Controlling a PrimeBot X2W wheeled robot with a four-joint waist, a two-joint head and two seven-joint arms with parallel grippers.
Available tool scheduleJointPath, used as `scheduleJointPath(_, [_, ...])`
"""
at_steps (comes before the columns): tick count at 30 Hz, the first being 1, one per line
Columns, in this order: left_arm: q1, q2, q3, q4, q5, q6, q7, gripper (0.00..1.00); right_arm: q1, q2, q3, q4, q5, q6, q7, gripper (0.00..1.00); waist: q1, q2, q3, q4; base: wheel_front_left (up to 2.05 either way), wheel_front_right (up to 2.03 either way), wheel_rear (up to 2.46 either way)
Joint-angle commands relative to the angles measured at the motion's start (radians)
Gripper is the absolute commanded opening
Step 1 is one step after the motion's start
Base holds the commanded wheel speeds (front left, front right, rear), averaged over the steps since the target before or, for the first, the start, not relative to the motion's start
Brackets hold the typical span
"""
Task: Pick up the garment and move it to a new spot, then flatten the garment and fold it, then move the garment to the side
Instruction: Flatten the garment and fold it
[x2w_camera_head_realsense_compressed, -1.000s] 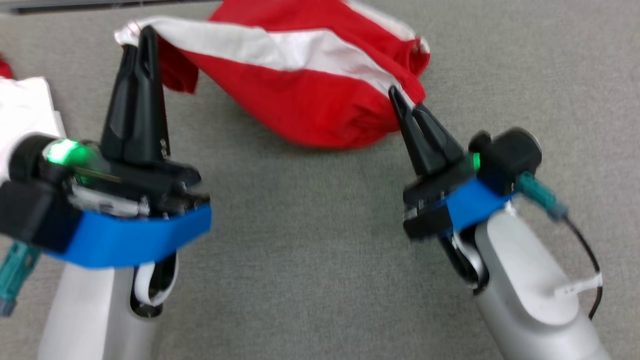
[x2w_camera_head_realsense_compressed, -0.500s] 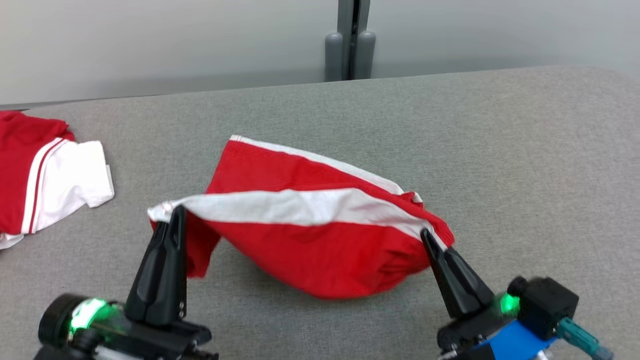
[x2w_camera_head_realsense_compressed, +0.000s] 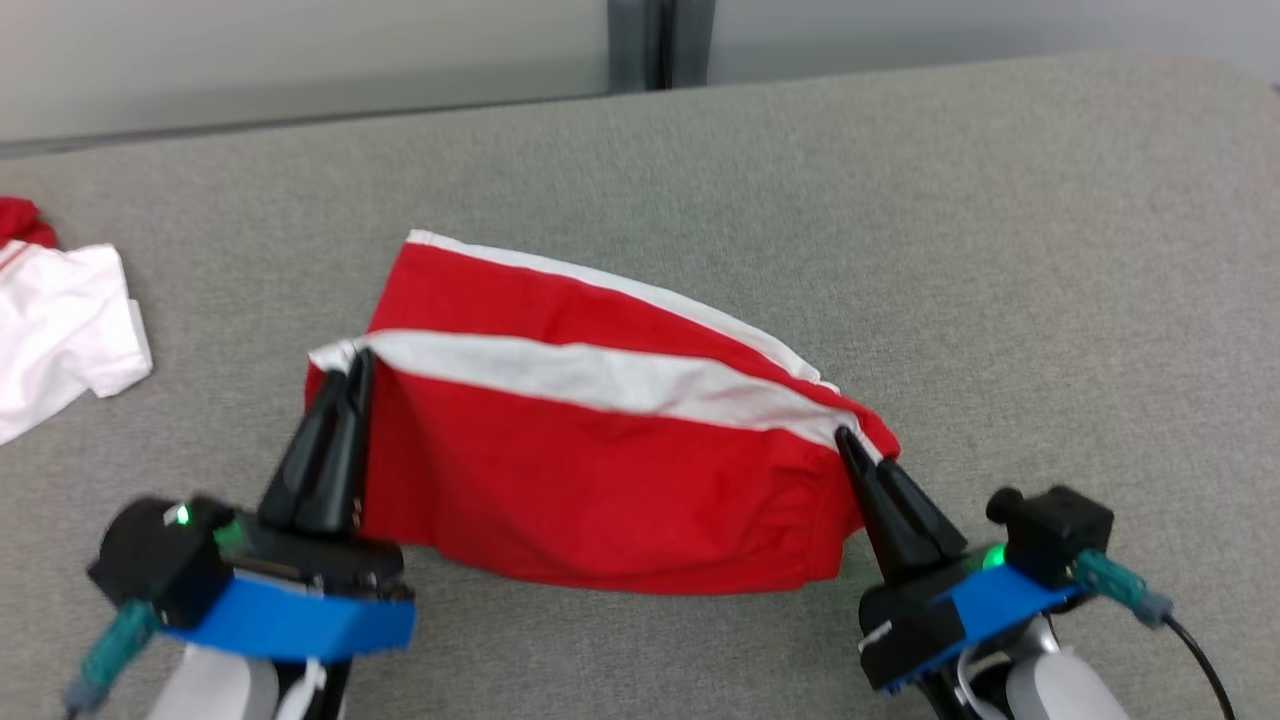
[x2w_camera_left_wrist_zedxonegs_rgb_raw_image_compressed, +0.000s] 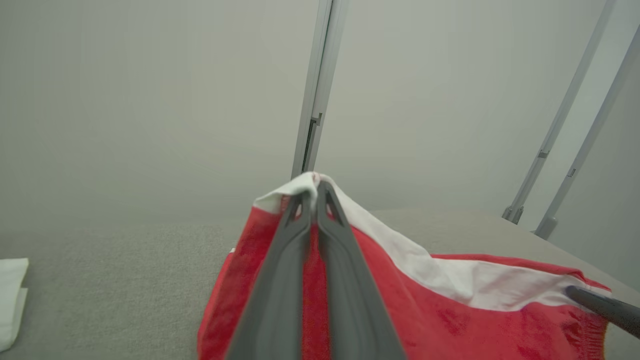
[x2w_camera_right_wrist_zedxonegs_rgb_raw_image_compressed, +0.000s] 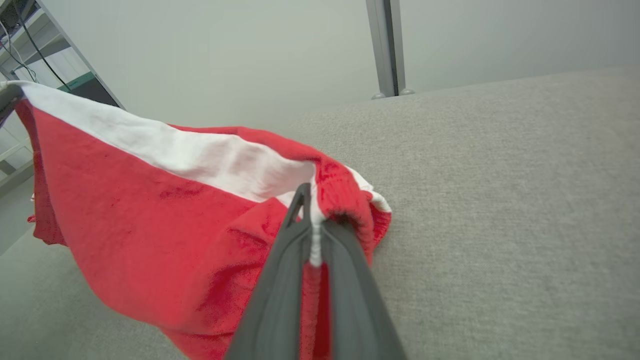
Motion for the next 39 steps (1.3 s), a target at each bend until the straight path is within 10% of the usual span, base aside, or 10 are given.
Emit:
scheduleJointPath(1, [-0.077,0.013,-0.012,0.062,-0.013,-0.002,-0.002,0.00,-0.055,0.006,-0.007,0.045,0.005,0.000,-0.004,0.00,-0.0001,0.0000,0.033,0.003,0.00,0.00,0.00])
scheduleJointPath(20, [-0.603,0.074,-0.151,0.694,0.035,-0.001,-0.002,0.00,-0.406,0.018,0.101,0.389,0.053,0.000,-0.069,0.00,-0.0001,0.0000,0.201,-0.037,0.00,0.00,0.00])
scheduleJointPath(23, [-0.641,0.074,-0.179,0.737,0.049,-0.001,-0.003,0.00,-0.421,0.018,0.103,0.419,0.039,0.000,-0.074,0.34,-0.0001,0.0000,0.197,-0.037,0.00,0.00,0.00])
scheduleJointPath(25, [-0.652,0.070,-0.198,0.763,0.053,-0.001,-0.003,0.67,-0.425,0.017,0.103,0.428,0.032,0.000,-0.071,1.00,-0.0001,0.0000,0.191,-0.036,0.00,0.00,0.00])
scheduleJointPath(26, [-0.659,0.069,-0.207,0.772,0.055,-0.001,-0.003,1.00,-0.427,0.017,0.098,0.430,0.022,0.000,-0.070,1.00,-0.0001,0.0000,0.188,-0.035,0.00,0.00,0.00])
scheduleJointPath(39, [-0.600,0.071,-0.290,0.830,-0.020,-0.001,0.006,1.00,-0.280,0.017,0.014,0.273,-0.069,0.000,0.071,1.00,-0.0001,0.0000,0.098,-0.023,0.00,0.00,0.00])
